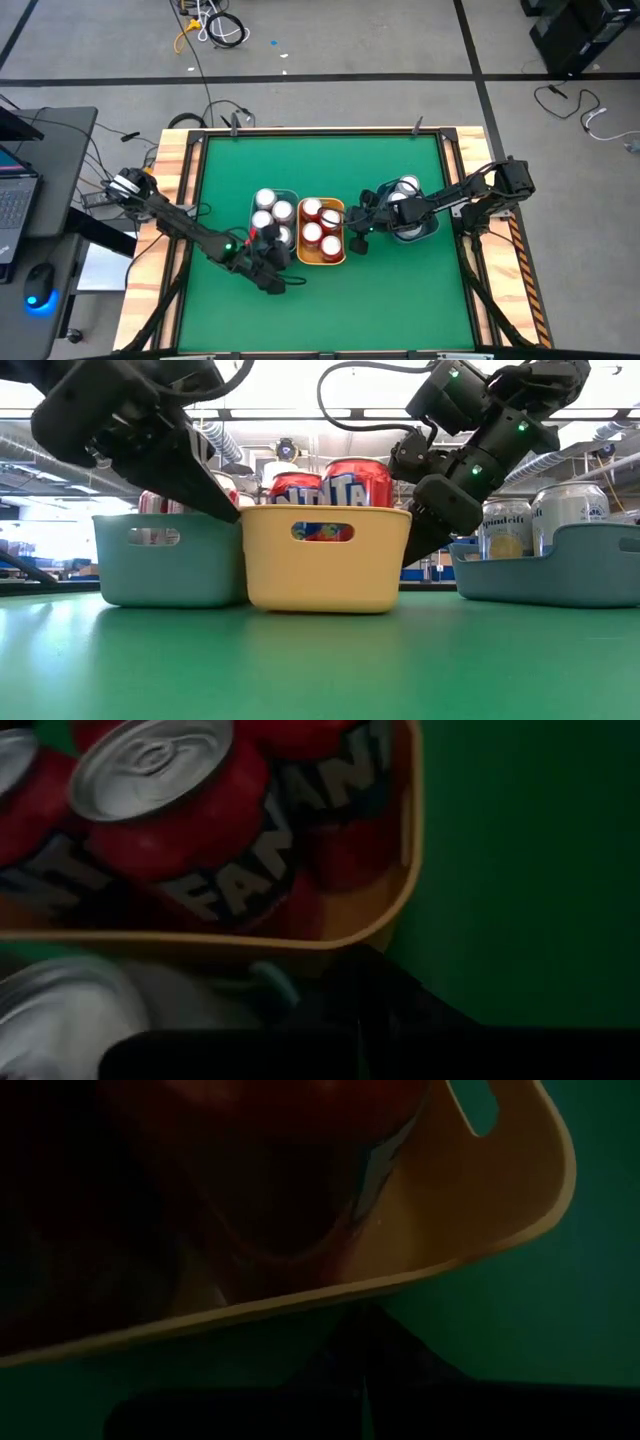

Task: Sort soda cans
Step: Adjust the bins

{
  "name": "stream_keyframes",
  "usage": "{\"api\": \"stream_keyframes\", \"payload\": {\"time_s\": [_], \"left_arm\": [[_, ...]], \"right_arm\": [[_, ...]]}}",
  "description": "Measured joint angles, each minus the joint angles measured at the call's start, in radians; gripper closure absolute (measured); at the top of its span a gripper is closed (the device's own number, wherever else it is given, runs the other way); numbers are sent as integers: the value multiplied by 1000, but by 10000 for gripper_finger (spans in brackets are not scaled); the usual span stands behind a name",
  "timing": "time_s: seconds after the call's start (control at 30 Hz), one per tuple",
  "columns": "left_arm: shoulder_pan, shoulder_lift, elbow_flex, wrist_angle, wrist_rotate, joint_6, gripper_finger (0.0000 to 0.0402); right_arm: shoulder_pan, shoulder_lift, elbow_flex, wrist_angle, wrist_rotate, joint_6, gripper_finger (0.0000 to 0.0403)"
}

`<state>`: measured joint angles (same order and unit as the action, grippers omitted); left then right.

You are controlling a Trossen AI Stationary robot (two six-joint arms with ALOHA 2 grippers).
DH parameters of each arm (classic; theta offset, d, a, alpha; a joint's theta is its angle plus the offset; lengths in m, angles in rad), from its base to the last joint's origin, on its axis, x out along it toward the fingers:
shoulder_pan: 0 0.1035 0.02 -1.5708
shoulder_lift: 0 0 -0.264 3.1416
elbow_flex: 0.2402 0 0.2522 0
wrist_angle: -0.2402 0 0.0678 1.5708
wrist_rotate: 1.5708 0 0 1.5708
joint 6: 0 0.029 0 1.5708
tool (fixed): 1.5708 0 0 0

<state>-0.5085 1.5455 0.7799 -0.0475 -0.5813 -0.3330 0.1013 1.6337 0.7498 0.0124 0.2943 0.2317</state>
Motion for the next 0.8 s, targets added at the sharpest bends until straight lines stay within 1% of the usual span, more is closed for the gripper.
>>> {"api": "stream_keyframes", "payload": {"time_s": [0.1,0.2,0.4,0.5,0.63,0.7,0.8], "left_arm": [[0,-5,11,5,38,15,402],[-1,-35,51,3,72,37,402],[-1,-90,122,-127,82,116,402],[-1,-135,149,-177,79,120,402],[-2,-198,149,-220,79,120,402],[-5,-231,149,-218,82,120,402],[-17,-274,149,-230,105,123,402]], "right_arm": [[1,-5,3,-13,0,0,403],[7,-23,34,-64,0,-3,403],[28,-81,144,-254,0,-7,391],[70,-120,219,-410,-2,-2,377],[167,-160,332,-667,-45,28,349],[231,-165,383,-800,-60,72,332],[331,-165,433,-991,-89,180,302]]}}
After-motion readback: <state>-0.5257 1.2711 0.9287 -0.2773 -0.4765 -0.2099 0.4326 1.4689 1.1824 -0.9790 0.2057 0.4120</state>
